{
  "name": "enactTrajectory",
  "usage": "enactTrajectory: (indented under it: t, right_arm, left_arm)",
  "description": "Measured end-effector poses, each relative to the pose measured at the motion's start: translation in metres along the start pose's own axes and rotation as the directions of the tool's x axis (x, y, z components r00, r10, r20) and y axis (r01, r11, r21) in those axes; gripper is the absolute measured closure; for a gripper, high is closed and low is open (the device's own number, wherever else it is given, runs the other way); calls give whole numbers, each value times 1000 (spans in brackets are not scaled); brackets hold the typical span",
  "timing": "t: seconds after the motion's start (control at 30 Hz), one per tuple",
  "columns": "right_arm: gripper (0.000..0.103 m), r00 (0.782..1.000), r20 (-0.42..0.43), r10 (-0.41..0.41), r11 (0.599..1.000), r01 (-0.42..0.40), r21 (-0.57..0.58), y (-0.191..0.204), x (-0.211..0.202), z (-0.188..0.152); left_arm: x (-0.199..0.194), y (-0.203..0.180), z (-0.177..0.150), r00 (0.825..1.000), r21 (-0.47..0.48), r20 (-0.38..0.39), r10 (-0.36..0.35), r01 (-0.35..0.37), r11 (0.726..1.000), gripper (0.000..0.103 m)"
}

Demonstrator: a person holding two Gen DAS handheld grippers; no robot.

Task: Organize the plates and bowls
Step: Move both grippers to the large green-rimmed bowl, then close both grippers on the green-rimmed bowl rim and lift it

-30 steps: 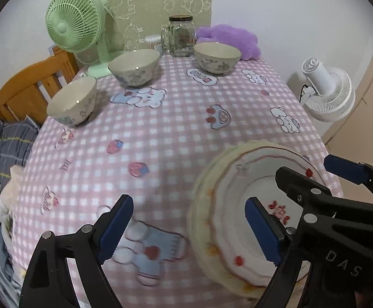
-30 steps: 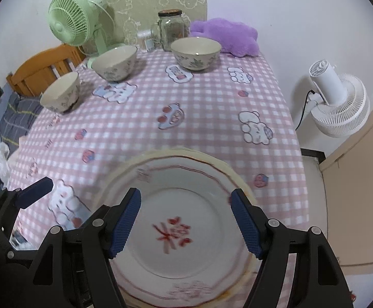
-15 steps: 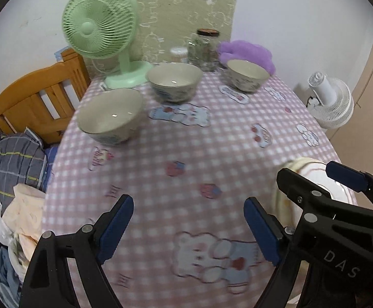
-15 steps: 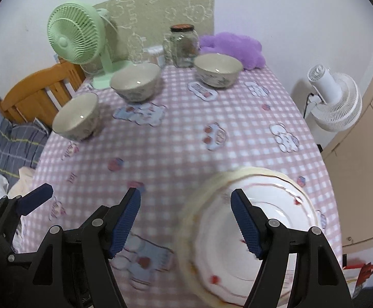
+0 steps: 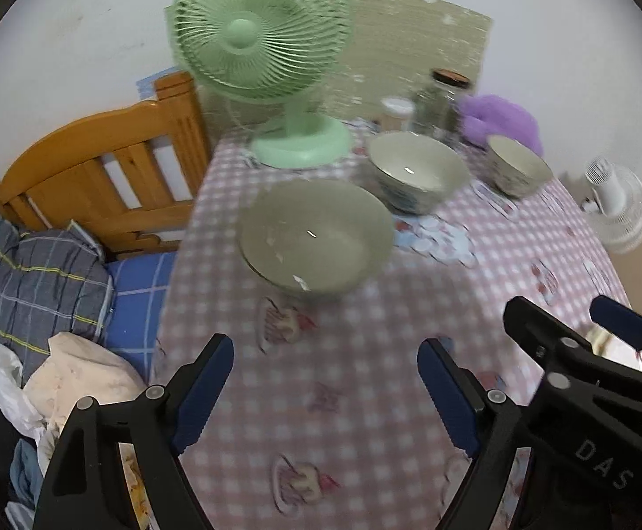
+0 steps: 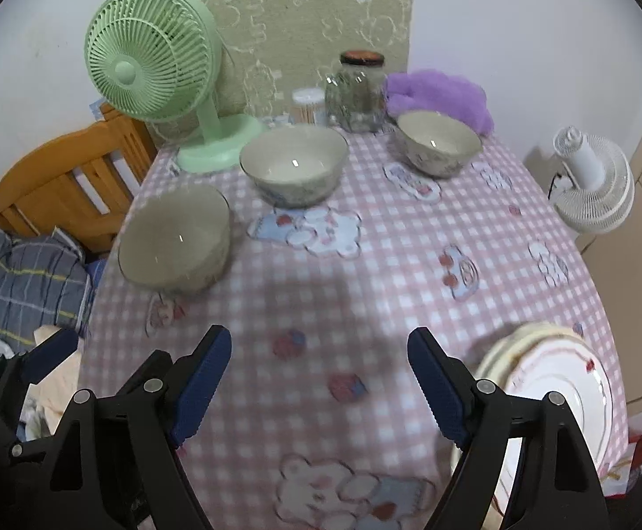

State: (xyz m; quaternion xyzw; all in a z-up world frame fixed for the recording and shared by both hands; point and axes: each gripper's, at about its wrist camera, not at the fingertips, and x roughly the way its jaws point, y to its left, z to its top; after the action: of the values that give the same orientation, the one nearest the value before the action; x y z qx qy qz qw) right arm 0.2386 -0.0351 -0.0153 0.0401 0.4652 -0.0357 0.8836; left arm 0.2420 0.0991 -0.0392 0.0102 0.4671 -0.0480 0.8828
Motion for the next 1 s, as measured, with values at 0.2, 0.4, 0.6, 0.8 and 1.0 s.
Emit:
enactTrajectory:
  t: [0.2,0.4,0.6,0.8,1.0]
  right_arm:
    - [19,999,43,19,1000,-19,5,21,21,32]
    - [26,998,44,33,999,-33,-2,40,53,60]
    - [42,999,5,37,999,-37,3,54,87,74]
    - [57,997,-52,62,998,-62,3,66,118,77]
    - [71,994,-79,81,996,-83,-18,76,136,79]
  left_arm:
    - [23,22,29,998,-67,30,58,-56,996,24]
    - [54,41,52,996,-95,33,79,-76,993,33]
    - [89,49,65,996,-88,-2,85,-85,993,49]
    - [113,52,66,996,-65,-44,72,-75,995,63]
    - [128,52,67,997,-49,-67,50,-53,997,76]
